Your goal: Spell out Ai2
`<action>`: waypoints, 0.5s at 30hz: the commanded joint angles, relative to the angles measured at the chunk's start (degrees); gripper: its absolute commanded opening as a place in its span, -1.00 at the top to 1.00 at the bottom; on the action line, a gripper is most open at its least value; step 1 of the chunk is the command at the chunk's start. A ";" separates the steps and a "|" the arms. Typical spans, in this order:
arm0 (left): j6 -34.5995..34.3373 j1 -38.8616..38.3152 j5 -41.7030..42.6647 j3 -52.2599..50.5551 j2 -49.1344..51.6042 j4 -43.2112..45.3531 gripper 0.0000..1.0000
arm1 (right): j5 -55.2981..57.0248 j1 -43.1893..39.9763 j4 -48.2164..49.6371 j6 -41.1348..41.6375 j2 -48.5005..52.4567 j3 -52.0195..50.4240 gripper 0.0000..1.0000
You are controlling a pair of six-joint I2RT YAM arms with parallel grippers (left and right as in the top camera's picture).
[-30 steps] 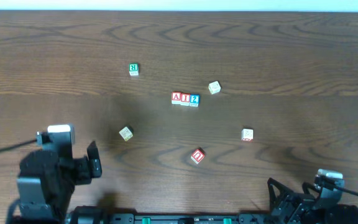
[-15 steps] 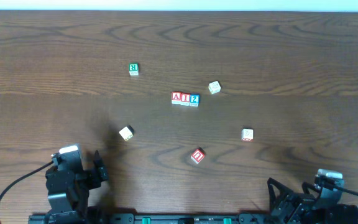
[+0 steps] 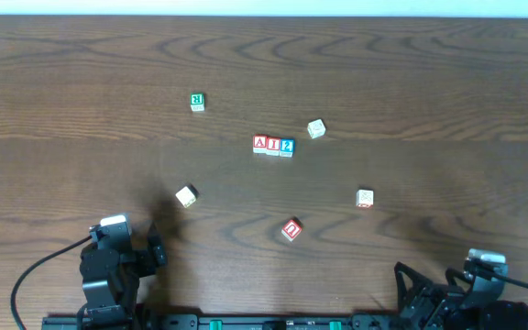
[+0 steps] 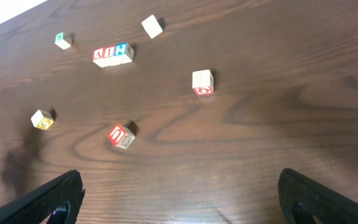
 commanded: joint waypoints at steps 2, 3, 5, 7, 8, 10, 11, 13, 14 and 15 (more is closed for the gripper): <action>0.26 -0.02 0.28 -0.61 -0.59 -0.26 -0.91 | 0.37 0.17 -0.09 0.76 -0.31 0.04 -0.99; 0.24 -0.02 -0.02 -0.61 -0.59 -0.39 -0.91 | 0.37 0.17 -0.09 0.76 -0.31 0.04 -0.99; 0.24 -0.02 -0.07 -0.61 -0.59 -0.44 -0.91 | 0.37 0.17 -0.09 0.76 -0.31 0.04 -0.98; 0.24 -0.02 -0.07 -0.61 -0.59 -0.44 -0.91 | 0.37 0.17 -0.09 0.76 -0.31 0.04 -0.98; 0.24 -0.02 -0.07 -0.61 -0.59 -0.44 -0.91 | 0.37 0.17 -0.09 0.76 -0.31 0.04 -0.99; 0.22 -0.02 -0.07 -0.61 -0.59 -0.44 -0.91 | 0.37 0.17 -0.09 0.76 -0.31 0.04 -0.99; 0.24 -0.02 -0.07 -0.61 -0.59 -0.44 -0.91 | 0.37 0.17 -0.09 0.76 -0.31 0.04 -0.98; 0.24 -0.02 -0.07 -0.61 -0.55 -0.44 -0.91 | 0.37 0.17 -0.09 0.76 -0.31 0.04 -0.99; 0.24 -0.02 -0.07 -0.61 -0.55 -0.44 -0.90 | 0.37 0.17 -0.09 0.76 -0.31 0.04 -0.99; 0.24 -0.02 -0.07 -0.61 -0.55 -0.44 -0.90 | 0.37 0.17 -0.09 0.76 -0.31 0.04 -0.98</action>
